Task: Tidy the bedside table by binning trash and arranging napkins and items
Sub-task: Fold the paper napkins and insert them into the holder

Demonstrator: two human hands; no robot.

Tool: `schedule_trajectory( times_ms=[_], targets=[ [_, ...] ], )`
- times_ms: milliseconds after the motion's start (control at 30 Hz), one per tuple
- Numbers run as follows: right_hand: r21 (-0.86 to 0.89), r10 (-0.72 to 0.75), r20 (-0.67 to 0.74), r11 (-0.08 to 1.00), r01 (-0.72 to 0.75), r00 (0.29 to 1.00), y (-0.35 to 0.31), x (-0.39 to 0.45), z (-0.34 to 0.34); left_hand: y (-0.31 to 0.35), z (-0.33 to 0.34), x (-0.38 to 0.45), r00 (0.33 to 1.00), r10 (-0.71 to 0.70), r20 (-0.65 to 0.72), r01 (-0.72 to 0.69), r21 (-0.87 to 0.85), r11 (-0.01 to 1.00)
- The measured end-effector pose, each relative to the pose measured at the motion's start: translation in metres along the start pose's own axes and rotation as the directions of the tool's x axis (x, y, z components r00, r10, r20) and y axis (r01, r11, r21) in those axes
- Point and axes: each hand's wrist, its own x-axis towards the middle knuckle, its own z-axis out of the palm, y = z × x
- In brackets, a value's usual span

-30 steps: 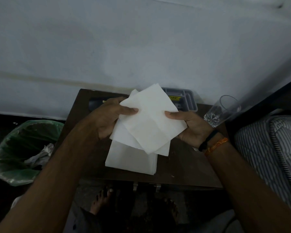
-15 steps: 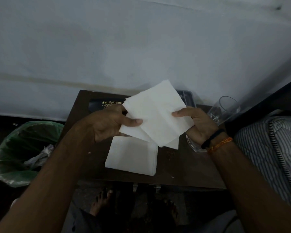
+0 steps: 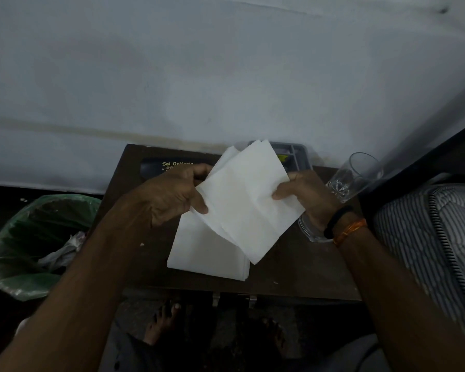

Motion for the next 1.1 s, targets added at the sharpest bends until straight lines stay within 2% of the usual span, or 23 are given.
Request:
schedule_trajectory(
  times_ms=[167, 233, 300, 400, 467, 533, 567, 633, 700, 867, 1100],
  targets=[
    [-0.154, -0.082, -0.028, 0.985, 0.076, 0.996, 0.0, 0.002, 0.0, -0.002, 0.001, -0.003, 0.994, -0.088, 0.068, 0.092, -0.052, 0.994],
    [-0.187, -0.14, -0.017, 0.973, 0.134, 0.99, -0.002, 0.0, 0.0, -0.001, 0.002, -0.001, 0.992, -0.118, 0.039, 0.122, -0.141, 0.983],
    [-0.138, -0.218, -0.01, 0.967, 0.214, 0.976, -0.004, -0.003, 0.001, -0.002, 0.006, 0.002, 0.992, -0.115, -0.047, 0.107, -0.156, 0.982],
    [0.145, -0.275, -0.092, 0.947, 0.286, 0.957, -0.008, -0.005, 0.005, -0.007, 0.011, 0.007, 0.981, -0.016, -0.194, 0.004, -0.066, 0.998],
    [0.43, -0.217, -0.172, 0.861, 0.271, 0.961, -0.012, -0.007, 0.011, -0.007, 0.012, 0.007, 0.973, 0.025, -0.23, -0.047, -0.09, 0.995],
    [0.635, -0.188, -0.072, 0.749, 0.19, 0.98, -0.01, -0.012, 0.017, -0.006, 0.012, 0.007, 0.968, 0.057, -0.244, -0.09, -0.125, 0.988],
    [0.674, -0.178, 0.005, 0.727, 0.128, 0.984, -0.008, -0.015, 0.021, -0.005, 0.013, 0.007, 0.966, 0.077, -0.248, -0.114, -0.136, 0.984],
    [0.666, -0.115, 0.116, 0.746, 0.009, 0.987, -0.003, -0.02, 0.027, -0.004, 0.015, 0.007, 0.961, 0.116, -0.252, -0.157, -0.151, 0.976],
    [0.622, -0.06, 0.114, 0.783, -0.024, 0.992, 0.002, -0.022, 0.032, -0.004, 0.017, 0.007, 0.96, 0.15, -0.239, -0.185, -0.131, 0.974],
    [0.482, -0.069, -0.113, 0.868, 0.116, 0.991, 0.008, -0.026, 0.037, -0.005, 0.021, 0.005, 0.956, 0.194, -0.222, -0.188, 0.044, 0.981],
    [0.487, -0.167, -0.148, 0.846, 0.219, 0.975, 0.014, -0.027, 0.044, -0.008, 0.028, 0.01, 0.914, 0.303, -0.269, -0.29, 0.088, 0.953]
  ],
)
